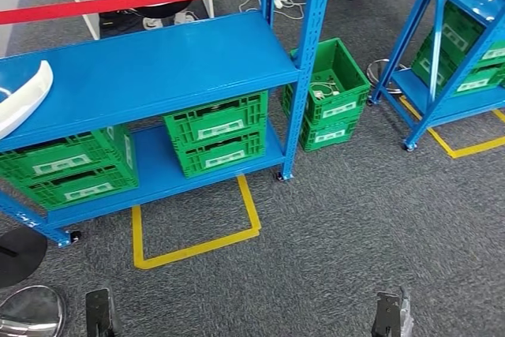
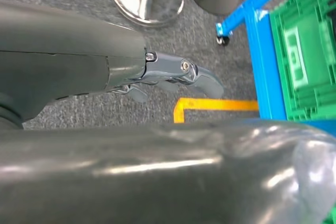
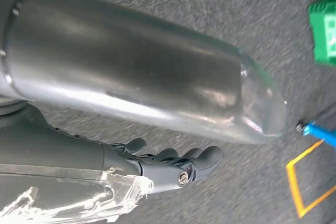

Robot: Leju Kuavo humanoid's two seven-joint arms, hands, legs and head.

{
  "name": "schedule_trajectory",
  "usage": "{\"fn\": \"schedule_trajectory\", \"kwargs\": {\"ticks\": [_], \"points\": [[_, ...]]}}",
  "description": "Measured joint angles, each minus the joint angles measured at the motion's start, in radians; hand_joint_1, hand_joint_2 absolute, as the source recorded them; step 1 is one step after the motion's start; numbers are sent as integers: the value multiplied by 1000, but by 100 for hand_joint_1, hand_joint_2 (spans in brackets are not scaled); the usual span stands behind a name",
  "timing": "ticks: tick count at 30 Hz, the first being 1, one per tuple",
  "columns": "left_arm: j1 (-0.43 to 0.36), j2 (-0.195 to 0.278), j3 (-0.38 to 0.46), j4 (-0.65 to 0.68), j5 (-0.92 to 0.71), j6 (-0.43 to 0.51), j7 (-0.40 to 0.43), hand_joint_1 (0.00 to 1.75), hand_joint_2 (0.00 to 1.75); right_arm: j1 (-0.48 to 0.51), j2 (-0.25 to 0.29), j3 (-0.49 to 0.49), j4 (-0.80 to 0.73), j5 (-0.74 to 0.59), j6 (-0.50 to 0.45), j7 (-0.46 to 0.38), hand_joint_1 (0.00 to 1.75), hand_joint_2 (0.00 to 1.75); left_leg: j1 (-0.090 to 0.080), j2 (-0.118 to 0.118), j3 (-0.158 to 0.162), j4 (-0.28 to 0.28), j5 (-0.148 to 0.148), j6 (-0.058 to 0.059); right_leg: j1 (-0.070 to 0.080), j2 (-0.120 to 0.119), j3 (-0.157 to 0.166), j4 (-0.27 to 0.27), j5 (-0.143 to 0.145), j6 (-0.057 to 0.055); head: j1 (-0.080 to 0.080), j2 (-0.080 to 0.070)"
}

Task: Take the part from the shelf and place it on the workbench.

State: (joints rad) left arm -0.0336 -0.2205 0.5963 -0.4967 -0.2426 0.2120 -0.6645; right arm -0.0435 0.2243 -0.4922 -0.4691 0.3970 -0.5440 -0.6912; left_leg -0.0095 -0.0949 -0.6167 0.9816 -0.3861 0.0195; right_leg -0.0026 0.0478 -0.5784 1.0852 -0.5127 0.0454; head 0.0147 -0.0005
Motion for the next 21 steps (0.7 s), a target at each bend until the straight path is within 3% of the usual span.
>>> {"fn": "schedule_trajectory", "kwargs": {"ticks": [2, 4, 6, 7, 9, 11, 12, 14, 15, 17, 18, 20, 21], "points": [[0, 0, -3, 0, 0, 1, 0, 0, 0, -1, 0, 1, 1, 0, -1, 0, 0, 0, -1, -21, -5, 3, 3, -11, -5, 31, 31, -67, 23, -7, -1, 0], [3, 2, -5, 0, 0, 4, 0, 0, 0, -1, 0, 4, 1, 0, -2, 0, 0, 0, -1, -37, -9, 2, 9, -21, -4, 16, 35, -68, 26, -19, -2, 0], [7, 4, -6, 0, 0, 8, 0, 0, 0, -4, -1, 7, 1, 0, -5, 0, 0, 0, -4, -10, -20, 21, -7, -31, -6, -4, 38, -72, 32, -33, -6, 0], [7, 5, -6, 0, 0, 10, 0, 0, 0, -4, -1, 9, 1, 0, -6, 0, 0, 0, -5, 18, -38, 59, -32, -37, -8, -17, 39, -75, 34, -39, -10, 0], [3, 4, -8, 0, 0, 12, 0, 0, 0, -1, -2, 9, 1, 0, -6, 0, 0, 0, -3, 69, -96, 187, -102, -47, -6, -45, 39, -76, 34, -46, -18, 0], [3, 3, -10, 0, 0, 12, 0, 0, 0, 2, -2, 9, 2, 0, -8, 0, 0, 0, 3, 83, -140, 290, -137, -53, -6, -75, 38, -76, 32, -48, -19, 0], [5, 3, -11, 0, 0, 13, 0, 0, 0, 2, -2, 9, 2, 0, -9, 0, 0, 0, 5, 86, -137, 290, -128, -55, -6, -89, 39, -76, 31, -48, -19, 0], [5, 3, -12, 0, 0, 14, 0, 0, 0, 0, -2, 10, 3, 0, -10, 0, 0, 0, 7, 106, -73, 182, -69, -54, -6, -115, 43, -76, 28, -44, -19, 0], [4, 3, -12, -1, 0, 14, 0, 0, 0, -1, -2, 11, 3, 0, -10, 0, 0, 0, 4, 136, -31, 108, -46, -52, -4, -126, 45, -76, 25, -40, -19, 0], [1, 3, -13, -1, 0, 14, 0, 0, 0, -3, -2, 11, 3, 0, -10, 0, 0, 0, -2, 175, 20, 16, -27, -42, 4, -147, 50, -75, 18, -30, -19, 0], [0, 3, -13, -1, 0, 13, 0, 0, 0, -3, -2, 12, 3, 0, -11, 0, 0, 0, -5, 180, 24, 5, -31, -37, 7, -158, 54, -76, 14, -25, -19, 0], [2, 3, -13, -2, 1, 13, 0, 0, 0, -5, -3, 13, 2, 0, -11, 0, 0, 0, -2, 151, 22, 3, -30, -27, 8, -173, 60, -79, 7, -16, -19, 0], [4, 3, -13, -2, 2, 13, 0, 0, 0, -6, -3, 14, 2, -1, -12, 0, 0, 0, 1, 138, 23, 2, -30, -22, 6, -158, 59, -70, -2, -11, -19, 0]]}}
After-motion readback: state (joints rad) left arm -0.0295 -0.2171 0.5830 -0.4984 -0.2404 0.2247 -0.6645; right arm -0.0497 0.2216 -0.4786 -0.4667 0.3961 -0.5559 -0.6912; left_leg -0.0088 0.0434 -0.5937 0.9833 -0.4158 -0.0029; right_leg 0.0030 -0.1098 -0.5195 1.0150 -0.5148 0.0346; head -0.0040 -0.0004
